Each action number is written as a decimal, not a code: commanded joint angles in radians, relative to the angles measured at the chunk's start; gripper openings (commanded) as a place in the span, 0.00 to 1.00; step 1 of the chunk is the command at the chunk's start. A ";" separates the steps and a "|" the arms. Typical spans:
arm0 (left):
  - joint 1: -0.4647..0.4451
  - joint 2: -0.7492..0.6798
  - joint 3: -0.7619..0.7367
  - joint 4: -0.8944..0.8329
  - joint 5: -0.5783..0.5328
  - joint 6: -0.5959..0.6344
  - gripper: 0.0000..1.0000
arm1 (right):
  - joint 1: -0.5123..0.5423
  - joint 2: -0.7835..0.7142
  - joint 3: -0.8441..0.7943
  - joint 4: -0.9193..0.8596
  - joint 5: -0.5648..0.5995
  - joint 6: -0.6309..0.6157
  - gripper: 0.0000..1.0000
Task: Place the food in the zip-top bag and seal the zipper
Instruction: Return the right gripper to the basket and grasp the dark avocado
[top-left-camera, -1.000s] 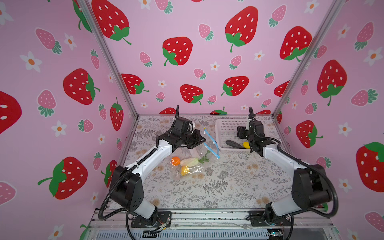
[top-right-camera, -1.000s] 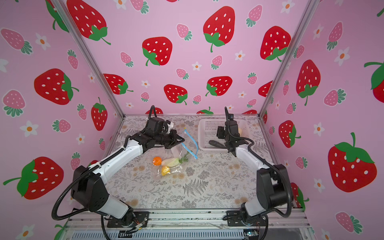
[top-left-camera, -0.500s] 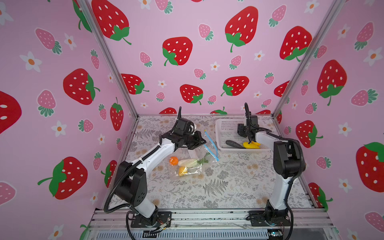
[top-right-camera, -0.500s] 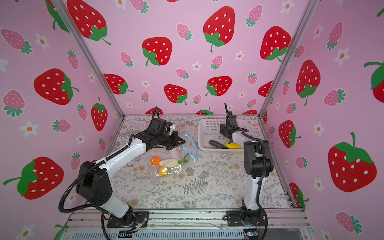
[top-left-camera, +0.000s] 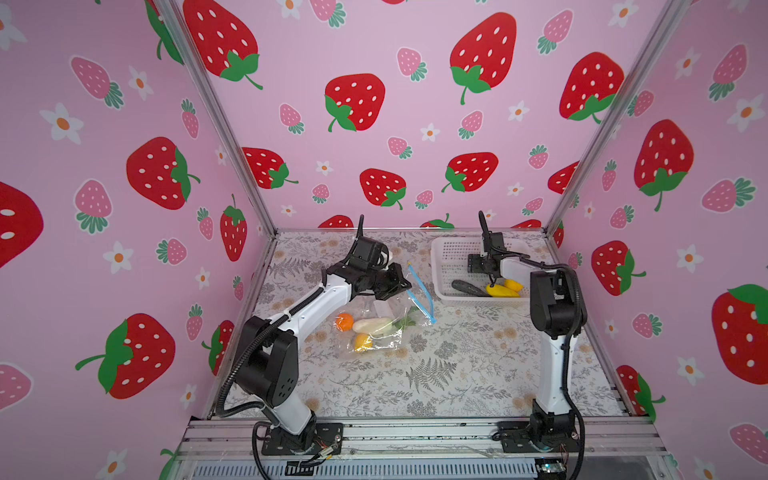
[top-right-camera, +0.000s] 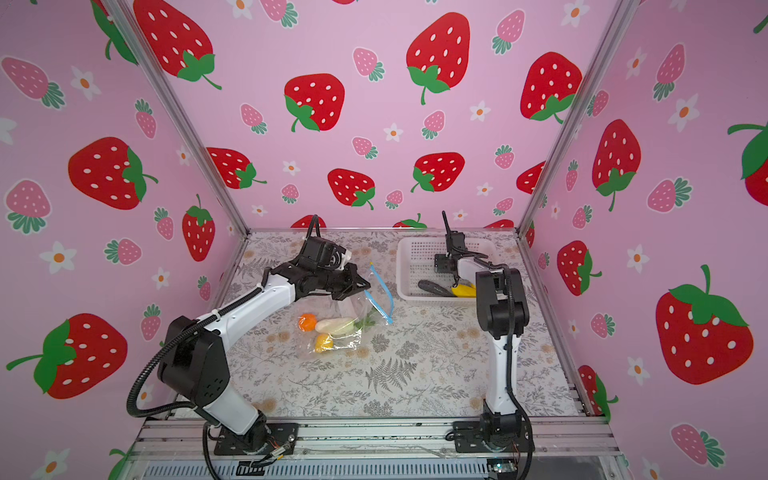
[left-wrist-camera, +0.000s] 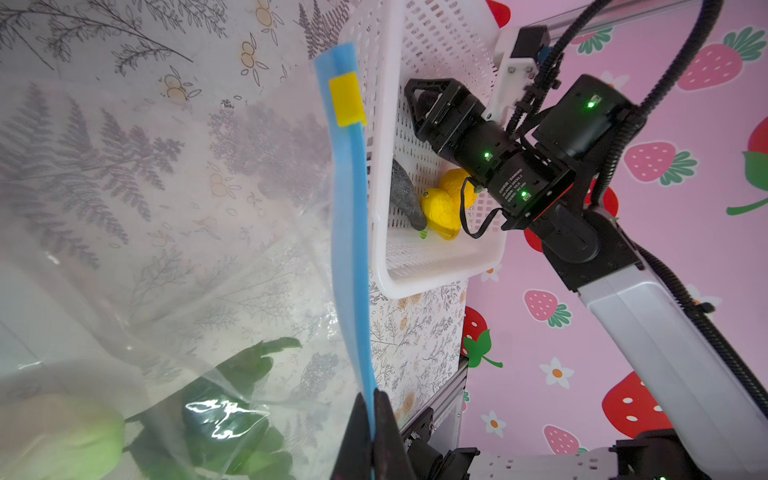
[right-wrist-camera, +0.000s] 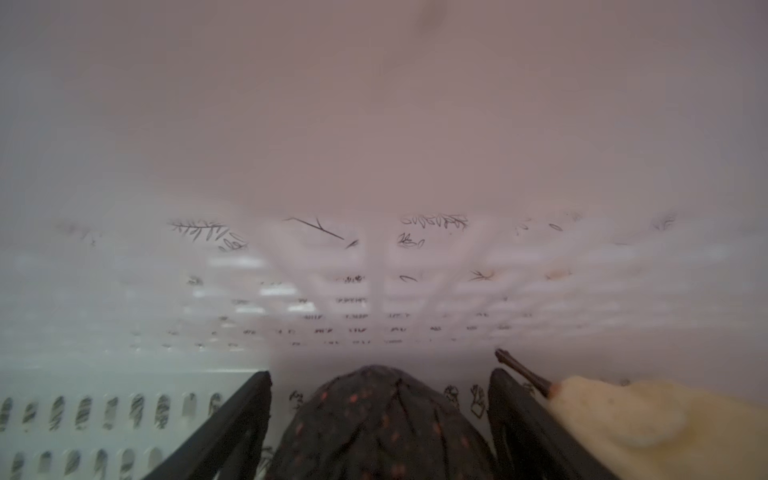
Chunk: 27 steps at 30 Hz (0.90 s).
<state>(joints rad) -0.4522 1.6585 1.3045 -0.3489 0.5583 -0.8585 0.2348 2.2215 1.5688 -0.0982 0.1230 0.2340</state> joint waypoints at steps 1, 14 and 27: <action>0.008 0.000 0.042 -0.004 0.017 0.013 0.00 | -0.010 0.014 0.039 -0.042 0.012 0.011 0.81; 0.010 0.008 0.051 -0.012 0.023 0.018 0.00 | -0.012 -0.074 0.032 -0.046 -0.063 0.025 0.59; 0.003 -0.006 0.064 -0.036 0.009 0.026 0.00 | 0.025 -0.510 -0.318 0.034 -0.280 0.105 0.54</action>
<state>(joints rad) -0.4488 1.6615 1.3163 -0.3668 0.5610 -0.8452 0.2394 1.7973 1.3304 -0.0895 -0.0658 0.3031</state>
